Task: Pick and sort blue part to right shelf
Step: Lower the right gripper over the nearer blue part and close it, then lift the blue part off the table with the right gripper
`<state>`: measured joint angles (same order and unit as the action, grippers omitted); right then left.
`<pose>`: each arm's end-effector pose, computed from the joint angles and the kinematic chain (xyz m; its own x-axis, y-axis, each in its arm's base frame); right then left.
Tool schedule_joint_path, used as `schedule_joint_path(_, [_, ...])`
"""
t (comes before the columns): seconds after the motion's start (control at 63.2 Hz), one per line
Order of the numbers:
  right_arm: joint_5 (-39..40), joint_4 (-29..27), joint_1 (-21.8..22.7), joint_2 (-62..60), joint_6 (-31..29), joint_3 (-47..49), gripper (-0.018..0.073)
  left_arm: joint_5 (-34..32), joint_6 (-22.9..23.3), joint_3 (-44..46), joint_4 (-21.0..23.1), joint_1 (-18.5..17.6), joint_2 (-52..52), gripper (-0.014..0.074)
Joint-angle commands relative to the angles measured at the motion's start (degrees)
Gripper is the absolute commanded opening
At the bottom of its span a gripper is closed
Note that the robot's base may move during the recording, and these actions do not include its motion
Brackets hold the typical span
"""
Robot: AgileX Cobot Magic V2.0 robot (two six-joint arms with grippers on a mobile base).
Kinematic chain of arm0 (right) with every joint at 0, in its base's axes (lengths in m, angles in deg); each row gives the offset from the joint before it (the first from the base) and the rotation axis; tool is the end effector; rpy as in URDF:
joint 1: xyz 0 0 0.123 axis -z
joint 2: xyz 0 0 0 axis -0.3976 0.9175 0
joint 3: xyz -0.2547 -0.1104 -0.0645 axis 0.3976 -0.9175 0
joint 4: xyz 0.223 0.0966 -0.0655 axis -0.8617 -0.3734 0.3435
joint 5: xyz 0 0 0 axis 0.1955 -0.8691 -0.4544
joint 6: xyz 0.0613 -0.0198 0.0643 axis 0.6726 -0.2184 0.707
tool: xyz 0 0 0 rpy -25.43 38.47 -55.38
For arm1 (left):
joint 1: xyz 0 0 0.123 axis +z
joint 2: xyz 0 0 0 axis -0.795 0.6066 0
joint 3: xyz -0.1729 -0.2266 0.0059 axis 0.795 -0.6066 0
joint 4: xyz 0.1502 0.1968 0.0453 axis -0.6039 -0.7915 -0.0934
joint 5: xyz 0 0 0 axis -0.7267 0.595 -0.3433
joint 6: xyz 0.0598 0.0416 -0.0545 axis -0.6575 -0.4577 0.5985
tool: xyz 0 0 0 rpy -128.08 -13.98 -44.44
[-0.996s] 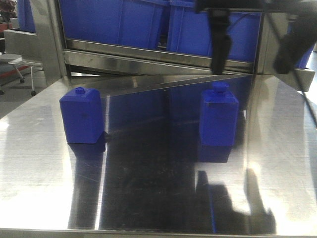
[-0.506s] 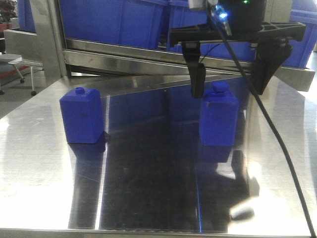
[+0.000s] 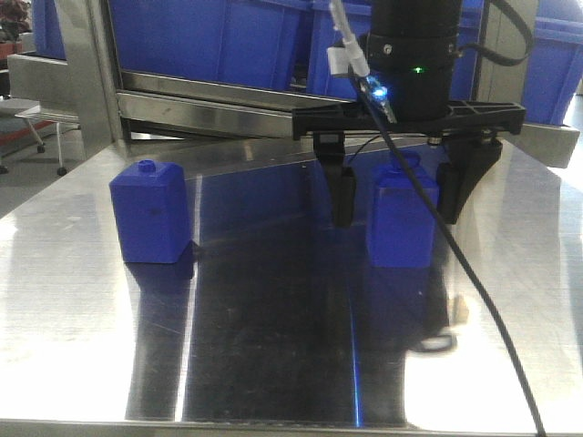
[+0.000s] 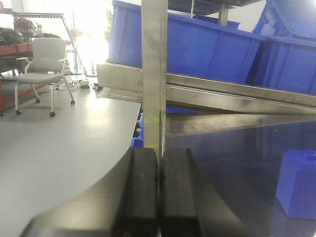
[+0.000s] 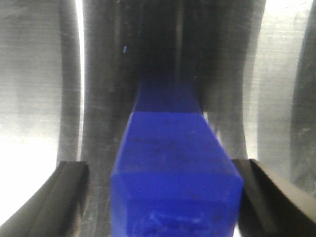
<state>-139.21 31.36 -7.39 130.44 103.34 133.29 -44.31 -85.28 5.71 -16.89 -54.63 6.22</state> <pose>0.3373 0.1972 0.2329 -0.9872 0.0601 -0.1478 0.0526 0.9972 0.0539 0.0560 -0.0020 0.2089 0.0673 -0.0054 -0.9977 0.0357 0.9994 -0.0030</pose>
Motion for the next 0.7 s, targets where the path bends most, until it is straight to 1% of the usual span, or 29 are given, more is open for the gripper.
schedule_joint_path(0.0, [0.7, 0.2, 0.4, -2.4, 0.0, 1.9, 0.0623, -5.0, 0.5, -1.2, 0.6, 0.0, -1.1, 0.0123])
schedule_joint_path(0.522, [0.5, 0.2, 1.2, -2.0, -0.2, 1.9, 0.0621, -5.0, 0.5, -1.2, 0.6, 0.0, -1.1, 0.0123])
schedule_joint_path(0.601, [0.5, 0.2, 1.2, -2.0, -0.2, 1.9, 0.0585, -5.0, 0.5, -1.2, 0.6, 0.0, -1.1, 0.0123])
schedule_joint_path(0.648, [0.5, 0.2, 1.2, -2.0, -0.2, 1.9, 0.053, -5.0, 0.5, -1.2, 0.6, 0.0, -1.1, 0.0123])
schedule_joint_path(0.68, [0.5, 0.2, 1.2, -2.0, -0.2, 1.9, 0.0509, -5.0, 0.5, -1.2, 0.6, 0.0, -1.1, 0.0123])
